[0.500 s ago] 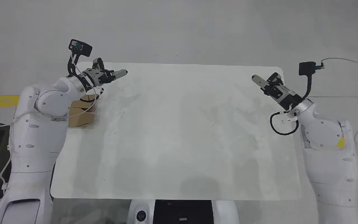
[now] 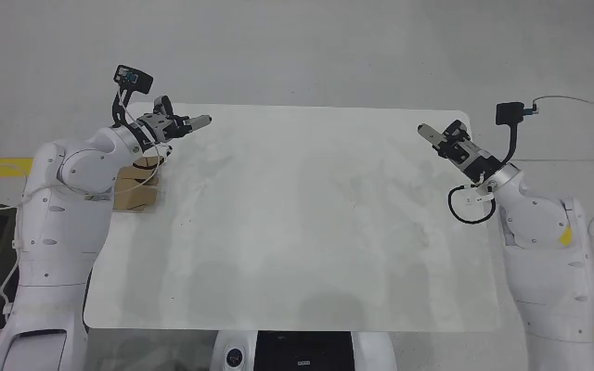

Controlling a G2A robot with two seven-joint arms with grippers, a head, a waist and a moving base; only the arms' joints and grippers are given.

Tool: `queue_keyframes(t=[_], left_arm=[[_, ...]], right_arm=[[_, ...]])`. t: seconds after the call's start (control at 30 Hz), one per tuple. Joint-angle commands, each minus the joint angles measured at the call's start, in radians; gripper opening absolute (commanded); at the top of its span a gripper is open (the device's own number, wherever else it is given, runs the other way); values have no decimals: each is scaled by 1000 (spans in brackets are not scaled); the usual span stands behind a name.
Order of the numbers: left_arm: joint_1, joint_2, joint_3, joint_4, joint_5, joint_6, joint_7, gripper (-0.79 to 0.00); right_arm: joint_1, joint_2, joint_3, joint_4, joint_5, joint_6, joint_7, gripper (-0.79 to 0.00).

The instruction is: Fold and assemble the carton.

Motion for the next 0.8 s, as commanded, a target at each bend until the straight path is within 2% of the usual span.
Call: queue_keyframes(t=[0.0, 0.13, 0.3, 0.6, 0.77], left_arm=[[0, 0, 0, 0, 0, 0, 0, 0], [6, 0, -6, 4, -15, 36, 8, 0], [-31, 3, -29, 49, -122, 78, -67, 0], [-58, 28, -114, 97, -183, 75, -163, 0], [-79, 42, -164, 149, -276, 43, -246, 0]], right_arm=[[0, 0, 0, 0, 0, 0, 0, -1], [0, 0, 0, 0, 0, 0, 0, 0], [0, 0, 0, 0, 0, 0, 0, 0], [0, 0, 0, 0, 0, 0, 0, 0], [0, 0, 0, 0, 0, 0, 0, 0]])
